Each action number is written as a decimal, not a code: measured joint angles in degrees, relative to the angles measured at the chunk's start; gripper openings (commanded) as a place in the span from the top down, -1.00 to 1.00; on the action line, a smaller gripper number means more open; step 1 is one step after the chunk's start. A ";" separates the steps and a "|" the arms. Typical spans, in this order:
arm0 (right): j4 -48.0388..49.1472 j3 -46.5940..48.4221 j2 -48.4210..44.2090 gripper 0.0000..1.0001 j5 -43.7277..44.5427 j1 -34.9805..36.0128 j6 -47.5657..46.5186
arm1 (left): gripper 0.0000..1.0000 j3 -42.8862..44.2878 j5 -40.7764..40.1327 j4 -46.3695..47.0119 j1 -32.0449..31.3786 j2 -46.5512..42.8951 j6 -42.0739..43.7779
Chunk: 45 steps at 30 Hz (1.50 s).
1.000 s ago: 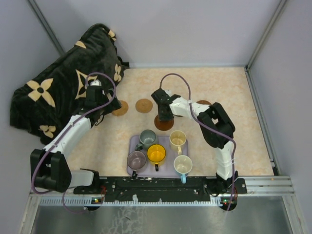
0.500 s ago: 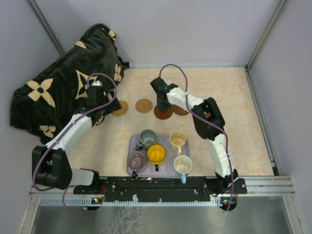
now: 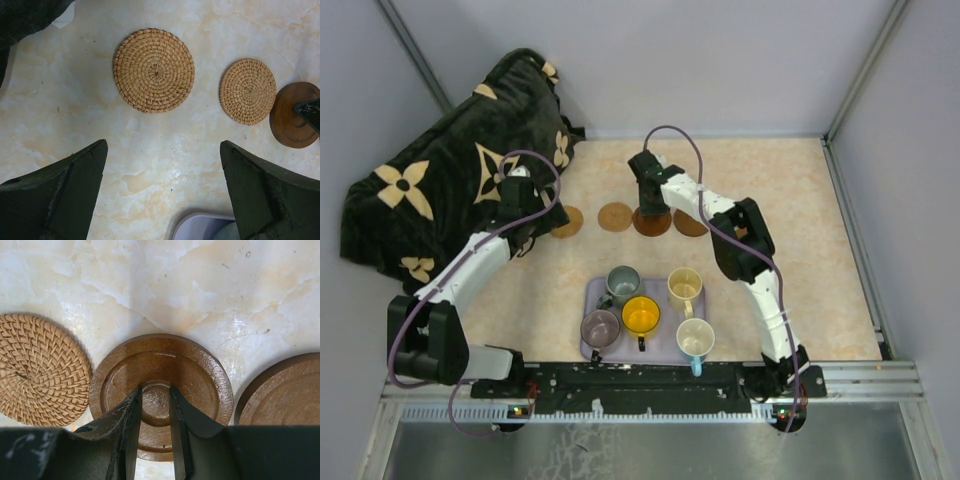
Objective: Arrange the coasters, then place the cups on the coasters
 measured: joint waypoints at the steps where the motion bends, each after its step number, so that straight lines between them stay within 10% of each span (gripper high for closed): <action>1: 0.28 -0.11 0.00 0.40 -0.17 0.02 -0.17 | -0.99 0.00 -0.07 0.02 0.00 0.00 0.00; 45: 15.67 -11.78 -4.70 0.41 -1.79 1.57 3.74 | -0.99 0.00 -2.21 1.03 -0.02 5.70 -0.17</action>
